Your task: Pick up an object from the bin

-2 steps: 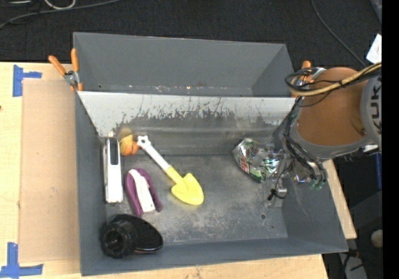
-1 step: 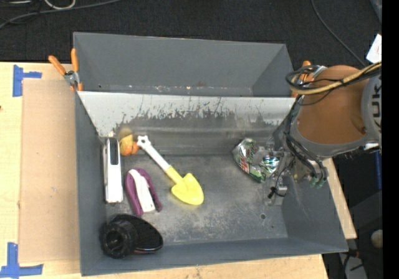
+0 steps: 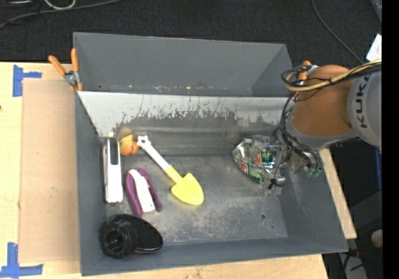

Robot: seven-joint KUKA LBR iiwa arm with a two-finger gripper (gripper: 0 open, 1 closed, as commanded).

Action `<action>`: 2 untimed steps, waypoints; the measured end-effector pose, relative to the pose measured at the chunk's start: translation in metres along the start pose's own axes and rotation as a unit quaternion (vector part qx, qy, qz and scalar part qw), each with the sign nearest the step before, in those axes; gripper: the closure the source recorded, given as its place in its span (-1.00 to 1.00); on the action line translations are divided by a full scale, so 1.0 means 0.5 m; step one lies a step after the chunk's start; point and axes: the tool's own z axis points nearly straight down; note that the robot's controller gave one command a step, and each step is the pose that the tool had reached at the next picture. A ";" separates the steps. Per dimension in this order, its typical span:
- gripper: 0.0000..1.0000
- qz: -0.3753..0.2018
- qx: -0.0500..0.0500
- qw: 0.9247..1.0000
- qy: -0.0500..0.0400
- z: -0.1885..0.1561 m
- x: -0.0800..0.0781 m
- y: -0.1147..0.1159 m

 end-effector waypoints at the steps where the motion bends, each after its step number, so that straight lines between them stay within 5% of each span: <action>1: -1.00 0.040 0.001 0.999 -0.005 0.077 -0.058 -0.062; 2: -1.00 -0.016 0.000 1.000 0.000 0.081 -0.077 -0.072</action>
Offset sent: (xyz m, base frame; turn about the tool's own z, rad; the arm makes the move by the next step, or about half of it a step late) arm 0.0411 -0.0328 -0.0402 -0.0331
